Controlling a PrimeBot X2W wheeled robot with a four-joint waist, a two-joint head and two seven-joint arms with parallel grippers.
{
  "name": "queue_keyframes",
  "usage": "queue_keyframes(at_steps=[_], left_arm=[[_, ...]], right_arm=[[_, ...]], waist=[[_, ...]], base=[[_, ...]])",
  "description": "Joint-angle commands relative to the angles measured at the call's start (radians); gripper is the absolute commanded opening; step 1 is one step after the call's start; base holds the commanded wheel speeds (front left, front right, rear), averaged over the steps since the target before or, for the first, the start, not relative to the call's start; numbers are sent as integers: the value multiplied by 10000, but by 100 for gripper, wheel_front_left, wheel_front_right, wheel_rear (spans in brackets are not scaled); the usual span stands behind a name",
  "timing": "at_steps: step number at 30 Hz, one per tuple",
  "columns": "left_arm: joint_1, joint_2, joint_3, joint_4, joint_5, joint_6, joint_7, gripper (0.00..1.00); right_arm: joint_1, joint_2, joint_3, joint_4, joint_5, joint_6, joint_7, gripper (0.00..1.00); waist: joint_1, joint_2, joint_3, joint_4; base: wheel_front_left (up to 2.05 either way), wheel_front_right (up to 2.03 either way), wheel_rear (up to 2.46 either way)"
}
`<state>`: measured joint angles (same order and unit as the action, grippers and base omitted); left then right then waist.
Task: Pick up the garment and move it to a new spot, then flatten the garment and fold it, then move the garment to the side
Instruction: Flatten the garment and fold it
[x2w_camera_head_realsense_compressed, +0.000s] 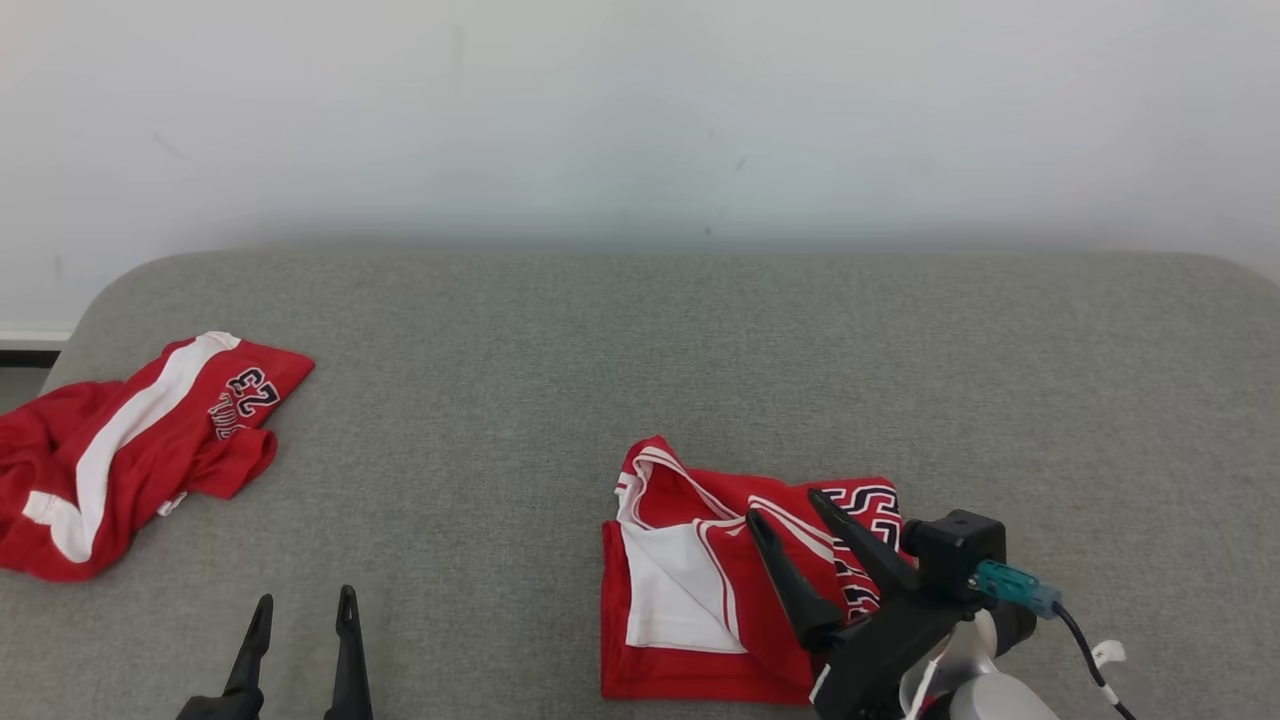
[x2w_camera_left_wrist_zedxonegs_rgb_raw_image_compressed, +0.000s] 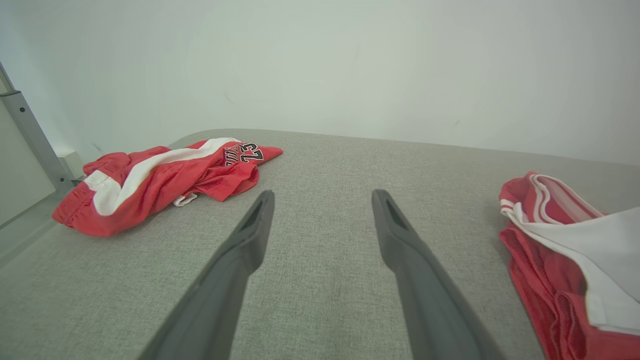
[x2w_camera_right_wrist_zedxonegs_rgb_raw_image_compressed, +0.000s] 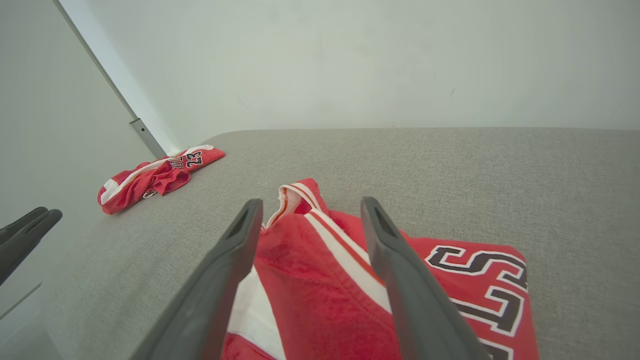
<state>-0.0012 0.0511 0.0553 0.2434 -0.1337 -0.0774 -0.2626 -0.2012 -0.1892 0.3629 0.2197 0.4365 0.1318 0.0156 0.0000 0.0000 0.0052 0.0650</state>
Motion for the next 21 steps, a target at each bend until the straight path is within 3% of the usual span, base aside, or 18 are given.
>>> queue_keyframes(at_steps=[1, 4, 5, 6, 7, 13, 21], left_arm=[[-54, -11, -11, 3, -115, 36, -31, 100], [-54, -12, 8, 13, -129, 1, -31, 100], [-63, -12, 22, 19, -105, -14, -31, 100], [-71, -14, 37, 24, -105, -33, -31, 100], [-81, -12, 41, 31, -111, -47, -31, 100], [-84, -12, 26, 43, -148, -18, -31, 100], [-34, -11, 65, 61, -200, 40, -31, 100]], right_arm=[[-142, 108, 44, 165, -24, -26, -77, 100], [-357, 200, 88, 651, -45, -26, -32, 100], [-443, 259, 103, 793, -8, -26, -48, 93], [-512, 295, 145, 955, 1, -26, -18, 33], [-576, 303, 206, 1086, -53, -26, -18, 0], [-681, 310, 442, 1276, -138, -26, -378, 0], [-137, -11, 1715, 64, 310, -26, -887, 0]], waist=[[0, 0, 48, 122], [0, 0, 93, 218], [0, 0, 109, 240], [0, 0, 120, 257], [0, 0, 131, 281], [0, 0, 131, 346], [0, 0, 139, 233]], base=[[0, 0, 0], [0, 0, 0], [0, 0, 0], [0, 0, 0], [0, 0, 0], [0, 0, 0], [0, 0, 0]])
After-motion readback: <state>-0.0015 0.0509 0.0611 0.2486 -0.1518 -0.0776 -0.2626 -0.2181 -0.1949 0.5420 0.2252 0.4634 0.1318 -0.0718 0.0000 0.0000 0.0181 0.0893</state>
